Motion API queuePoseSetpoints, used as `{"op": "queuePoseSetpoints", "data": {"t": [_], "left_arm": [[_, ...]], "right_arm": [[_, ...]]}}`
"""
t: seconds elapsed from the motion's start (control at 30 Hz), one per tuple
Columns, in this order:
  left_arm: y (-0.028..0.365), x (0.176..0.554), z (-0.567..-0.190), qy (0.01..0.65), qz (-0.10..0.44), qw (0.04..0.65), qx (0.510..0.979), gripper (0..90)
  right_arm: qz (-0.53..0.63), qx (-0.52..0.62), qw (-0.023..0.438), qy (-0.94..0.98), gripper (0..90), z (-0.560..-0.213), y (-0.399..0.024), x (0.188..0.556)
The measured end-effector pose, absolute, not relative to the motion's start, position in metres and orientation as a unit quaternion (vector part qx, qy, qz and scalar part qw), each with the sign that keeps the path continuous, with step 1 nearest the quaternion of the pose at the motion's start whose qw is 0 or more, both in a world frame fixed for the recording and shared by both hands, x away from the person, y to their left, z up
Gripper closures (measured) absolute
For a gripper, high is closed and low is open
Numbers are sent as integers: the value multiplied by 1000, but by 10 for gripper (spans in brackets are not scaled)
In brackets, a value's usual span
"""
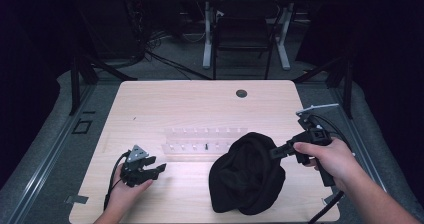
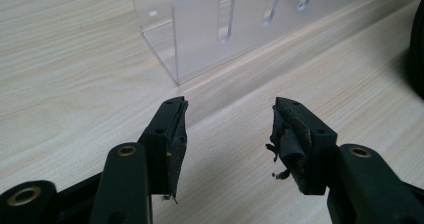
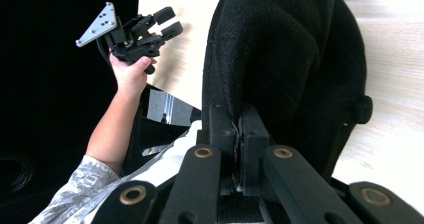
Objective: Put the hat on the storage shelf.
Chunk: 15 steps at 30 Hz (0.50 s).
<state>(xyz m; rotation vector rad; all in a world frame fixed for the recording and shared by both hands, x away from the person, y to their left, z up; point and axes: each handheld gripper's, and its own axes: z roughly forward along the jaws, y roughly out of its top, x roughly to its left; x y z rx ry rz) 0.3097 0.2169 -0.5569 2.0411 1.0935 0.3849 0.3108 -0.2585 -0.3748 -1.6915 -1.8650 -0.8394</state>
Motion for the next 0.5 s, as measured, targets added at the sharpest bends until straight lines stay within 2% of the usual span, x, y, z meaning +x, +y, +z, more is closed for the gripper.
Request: {"op": "queuePoseSetpoints", "data": {"t": [0.5], "left_arm": [[217,310,-557,431,153,388,800,478]], "right_arm": [[-343,-601,247,-679,880,-362,-261,308]]}}
